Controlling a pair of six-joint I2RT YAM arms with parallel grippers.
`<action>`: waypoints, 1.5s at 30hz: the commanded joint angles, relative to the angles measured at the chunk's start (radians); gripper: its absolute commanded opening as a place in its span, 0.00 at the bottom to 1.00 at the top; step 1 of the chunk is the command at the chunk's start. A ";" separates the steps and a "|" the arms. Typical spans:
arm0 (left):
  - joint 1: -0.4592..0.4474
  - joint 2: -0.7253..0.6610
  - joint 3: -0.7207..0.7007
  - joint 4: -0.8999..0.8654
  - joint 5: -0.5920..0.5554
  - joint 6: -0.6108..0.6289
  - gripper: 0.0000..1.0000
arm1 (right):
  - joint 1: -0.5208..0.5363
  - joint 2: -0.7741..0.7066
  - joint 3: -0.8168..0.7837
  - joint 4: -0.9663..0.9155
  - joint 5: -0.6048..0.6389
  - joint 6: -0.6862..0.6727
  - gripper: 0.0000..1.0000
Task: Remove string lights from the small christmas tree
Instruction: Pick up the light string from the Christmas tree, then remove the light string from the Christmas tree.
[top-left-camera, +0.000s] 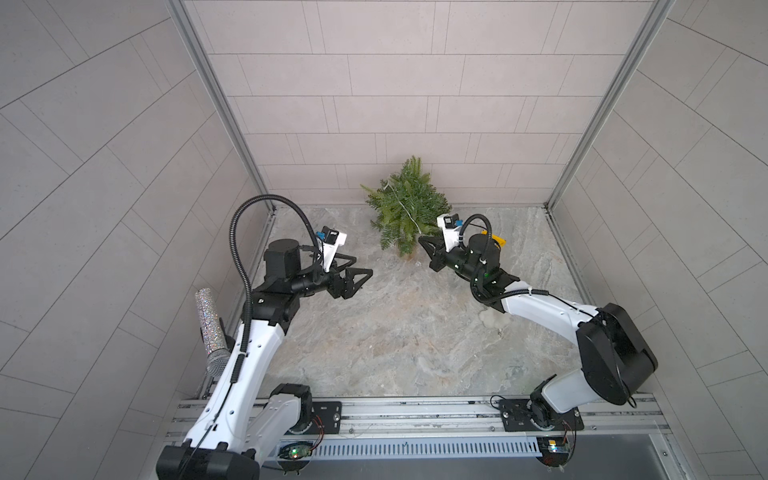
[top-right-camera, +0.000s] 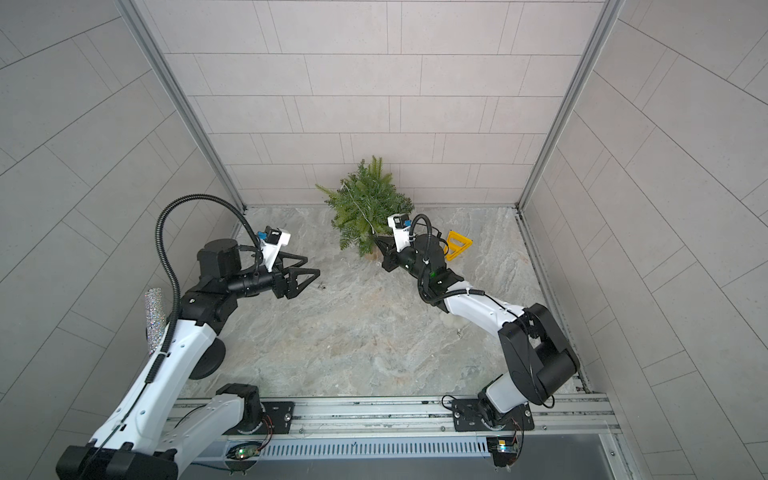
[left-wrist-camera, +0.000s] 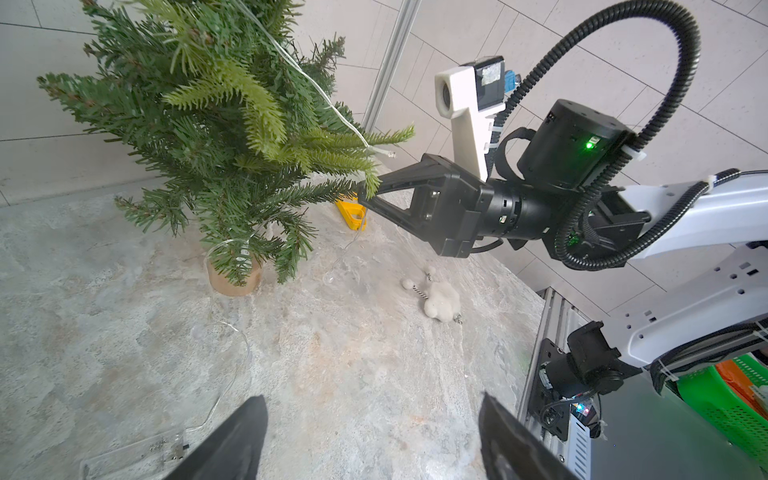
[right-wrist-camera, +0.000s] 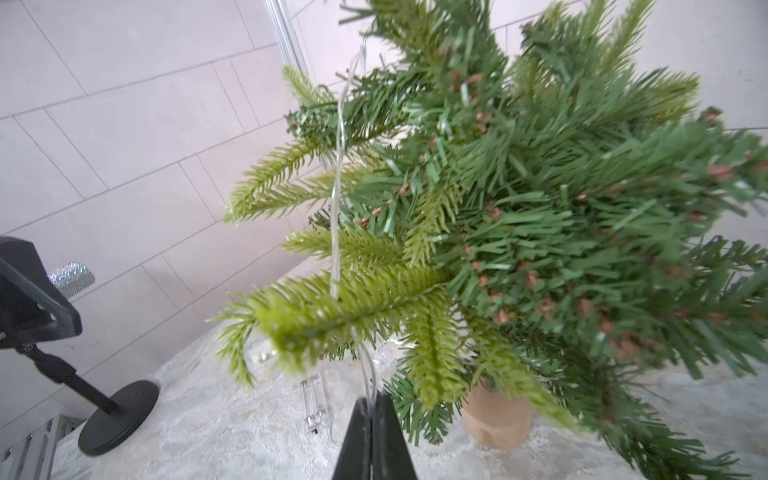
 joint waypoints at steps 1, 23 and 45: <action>-0.003 -0.010 0.014 0.016 0.003 -0.007 0.84 | 0.002 -0.047 0.087 -0.175 -0.085 -0.064 0.00; -0.004 0.071 0.130 0.113 -0.015 -0.073 0.84 | -0.010 0.176 0.960 -1.144 -0.191 -0.341 0.00; -0.004 0.144 0.194 0.206 -0.138 -0.114 0.84 | -0.045 0.551 1.678 -1.226 -0.240 -0.277 0.00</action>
